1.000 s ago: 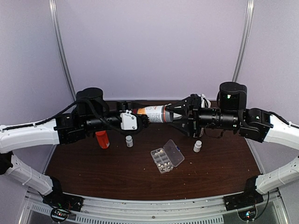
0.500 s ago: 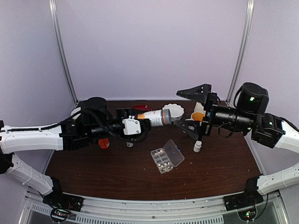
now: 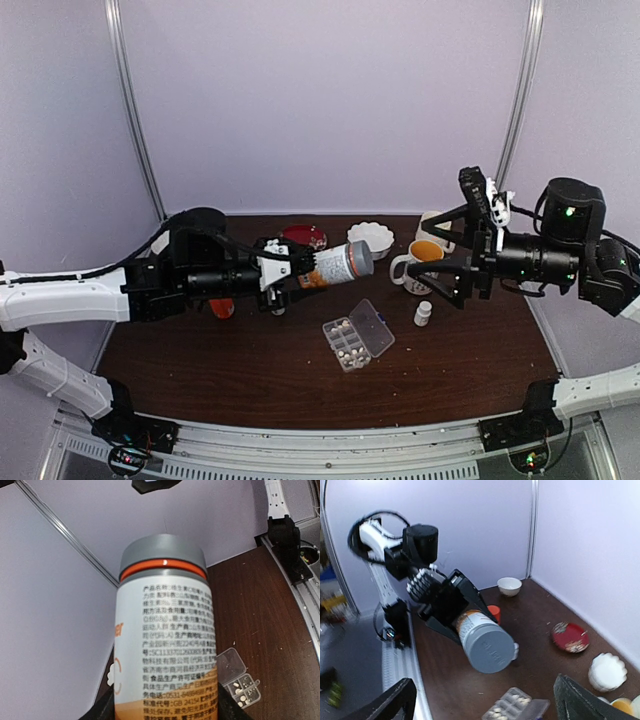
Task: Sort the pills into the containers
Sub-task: Screw the lid of the pill bottle onto the pill bottle.
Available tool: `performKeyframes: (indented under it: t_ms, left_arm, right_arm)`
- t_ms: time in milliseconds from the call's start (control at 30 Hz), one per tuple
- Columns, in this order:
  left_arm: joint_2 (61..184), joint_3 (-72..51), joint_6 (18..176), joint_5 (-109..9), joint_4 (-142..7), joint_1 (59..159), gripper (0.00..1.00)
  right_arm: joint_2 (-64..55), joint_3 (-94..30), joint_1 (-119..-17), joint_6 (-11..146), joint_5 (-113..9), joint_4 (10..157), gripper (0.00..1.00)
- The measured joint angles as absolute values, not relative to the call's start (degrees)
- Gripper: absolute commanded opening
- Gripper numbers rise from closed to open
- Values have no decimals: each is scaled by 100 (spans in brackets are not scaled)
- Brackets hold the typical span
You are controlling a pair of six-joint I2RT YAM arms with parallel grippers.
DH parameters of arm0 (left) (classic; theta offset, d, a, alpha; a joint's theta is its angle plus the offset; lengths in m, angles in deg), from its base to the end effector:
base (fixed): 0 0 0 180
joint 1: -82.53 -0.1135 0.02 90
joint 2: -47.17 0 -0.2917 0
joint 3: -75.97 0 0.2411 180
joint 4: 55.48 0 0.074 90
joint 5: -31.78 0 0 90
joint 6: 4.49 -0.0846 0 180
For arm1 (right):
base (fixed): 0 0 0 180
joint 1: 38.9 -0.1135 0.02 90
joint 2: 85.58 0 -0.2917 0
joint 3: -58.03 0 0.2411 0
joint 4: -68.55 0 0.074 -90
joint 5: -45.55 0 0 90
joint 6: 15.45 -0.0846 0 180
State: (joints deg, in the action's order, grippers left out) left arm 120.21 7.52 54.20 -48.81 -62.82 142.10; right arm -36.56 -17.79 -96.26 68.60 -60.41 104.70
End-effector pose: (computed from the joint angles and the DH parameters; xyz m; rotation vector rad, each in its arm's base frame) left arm 0.1549 -0.2909 0.3407 1.3666 1.1772 -0.4999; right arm 0.0868 0.1786 0.4172 -0.9921 1.5578 1.0358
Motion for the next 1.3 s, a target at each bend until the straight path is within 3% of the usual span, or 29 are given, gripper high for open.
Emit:
performKeyframes:
  t_ms: [200,433,633,833,900,1200,1300]
  left_arm:
    - [12023,609,6098,-3952,-6660,14210,0]
    - [12047,118,6413,-3290,-7420,14210,0]
    - [12047,118,6467,-3154,-7740,14210,0]
    - [12047,118,6463,-3095,-7829,14210,0]
    - [12047,115,6461,-3095,-7868,14210,0]
    - [12047,111,6419,-3036,-7912,14210,0]
    - [12047,111,6404,-3023,-7914,14210,0]
  right_arm:
    - [-3400,-1731,-9785,10613,-6004,10456,100]
    - [-2871,-2118,-9958,12527,-6431,10640,97]
    - [-2664,-2319,-10290,13294,-6343,10679,80]
    - [-2603,-2362,-10354,13596,-6236,10762,96]
    - [-2498,-2454,-10354,13710,-6214,10937,97]
    - [-2259,-2483,-10354,14020,-6107,11259,80]
    - [-2211,-2489,-10354,14062,-6096,11302,65]
